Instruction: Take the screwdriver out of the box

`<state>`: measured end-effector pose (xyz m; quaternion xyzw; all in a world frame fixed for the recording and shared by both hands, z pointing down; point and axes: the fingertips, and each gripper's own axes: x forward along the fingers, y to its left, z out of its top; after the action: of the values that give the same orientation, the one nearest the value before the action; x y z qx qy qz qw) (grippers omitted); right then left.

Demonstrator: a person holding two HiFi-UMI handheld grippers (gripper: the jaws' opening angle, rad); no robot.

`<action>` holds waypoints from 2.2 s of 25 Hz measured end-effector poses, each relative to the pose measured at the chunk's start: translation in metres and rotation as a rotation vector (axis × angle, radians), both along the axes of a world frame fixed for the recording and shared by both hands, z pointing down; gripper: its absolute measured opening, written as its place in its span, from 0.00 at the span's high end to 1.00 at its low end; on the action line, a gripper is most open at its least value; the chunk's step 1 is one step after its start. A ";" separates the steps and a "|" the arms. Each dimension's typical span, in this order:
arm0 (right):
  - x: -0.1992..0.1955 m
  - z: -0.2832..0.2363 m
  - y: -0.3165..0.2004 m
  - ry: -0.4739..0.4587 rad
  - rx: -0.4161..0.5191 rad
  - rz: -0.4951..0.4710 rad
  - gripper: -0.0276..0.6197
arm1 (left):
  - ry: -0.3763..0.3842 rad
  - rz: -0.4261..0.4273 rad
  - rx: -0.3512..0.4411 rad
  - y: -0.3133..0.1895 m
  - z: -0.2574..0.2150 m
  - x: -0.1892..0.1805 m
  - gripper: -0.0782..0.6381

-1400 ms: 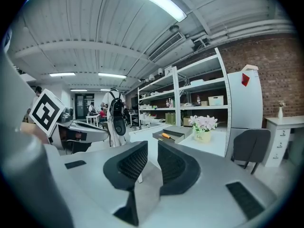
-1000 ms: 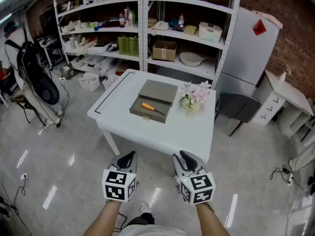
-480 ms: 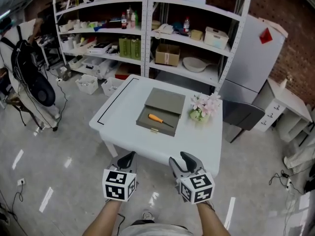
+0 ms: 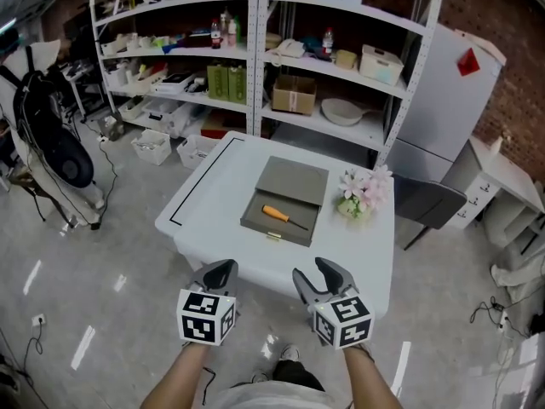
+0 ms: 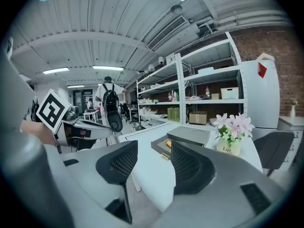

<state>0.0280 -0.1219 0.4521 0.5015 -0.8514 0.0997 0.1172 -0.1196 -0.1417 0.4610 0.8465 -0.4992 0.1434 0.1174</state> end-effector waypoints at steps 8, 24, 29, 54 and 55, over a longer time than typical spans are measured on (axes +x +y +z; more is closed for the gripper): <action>0.003 -0.005 -0.056 0.027 -0.001 -0.043 0.64 | -0.011 -0.010 -0.009 -0.044 0.001 0.001 0.88; -0.024 0.044 -0.183 0.198 -0.182 -0.338 0.64 | -0.037 -0.095 -0.056 -0.152 0.016 0.003 0.88; -0.031 0.065 -0.213 0.253 -0.251 -0.430 0.64 | -0.037 -0.116 -0.084 -0.176 0.027 0.008 0.88; -0.054 0.162 -0.259 0.463 -0.530 -0.592 0.64 | -0.105 -0.070 -0.165 -0.228 0.067 0.007 0.88; -0.054 0.164 -0.260 0.465 -0.539 -0.585 0.64 | -0.104 -0.059 -0.166 -0.229 0.069 0.006 0.88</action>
<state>-0.0257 -0.3820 0.6165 0.2009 -0.8519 0.1649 0.4546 -0.1132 -0.3709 0.5296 0.8102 -0.5157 0.2244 0.1654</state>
